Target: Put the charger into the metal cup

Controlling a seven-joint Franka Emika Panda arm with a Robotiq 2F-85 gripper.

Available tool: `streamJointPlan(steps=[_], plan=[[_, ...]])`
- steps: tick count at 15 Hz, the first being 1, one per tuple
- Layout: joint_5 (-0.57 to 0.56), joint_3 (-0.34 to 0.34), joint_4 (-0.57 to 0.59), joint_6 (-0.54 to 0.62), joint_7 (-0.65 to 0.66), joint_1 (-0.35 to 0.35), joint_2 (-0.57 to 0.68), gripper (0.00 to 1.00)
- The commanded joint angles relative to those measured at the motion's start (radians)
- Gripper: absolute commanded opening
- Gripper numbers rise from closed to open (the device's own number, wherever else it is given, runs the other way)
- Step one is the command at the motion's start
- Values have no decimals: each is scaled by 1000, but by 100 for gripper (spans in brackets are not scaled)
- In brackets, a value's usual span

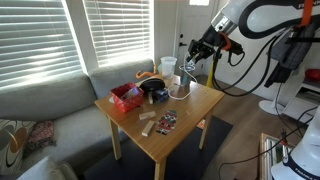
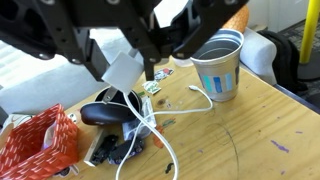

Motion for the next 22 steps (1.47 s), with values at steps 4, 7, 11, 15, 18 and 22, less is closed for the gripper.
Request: streamJointPlan(steps=[4, 7, 11, 15, 18, 22], plan=[[-38, 36, 34, 165, 7, -64, -17, 18], [-51, 48, 61, 300, 23, -112, -22, 18], [-64, 82, 99, 469, 44, -211, -16, 18], [-22, 74, 99, 472, -6, -217, -15, 43], [-23, 78, 100, 475, -5, -220, -15, 18], [-73, 85, 199, 504, -15, -247, -5, 18]])
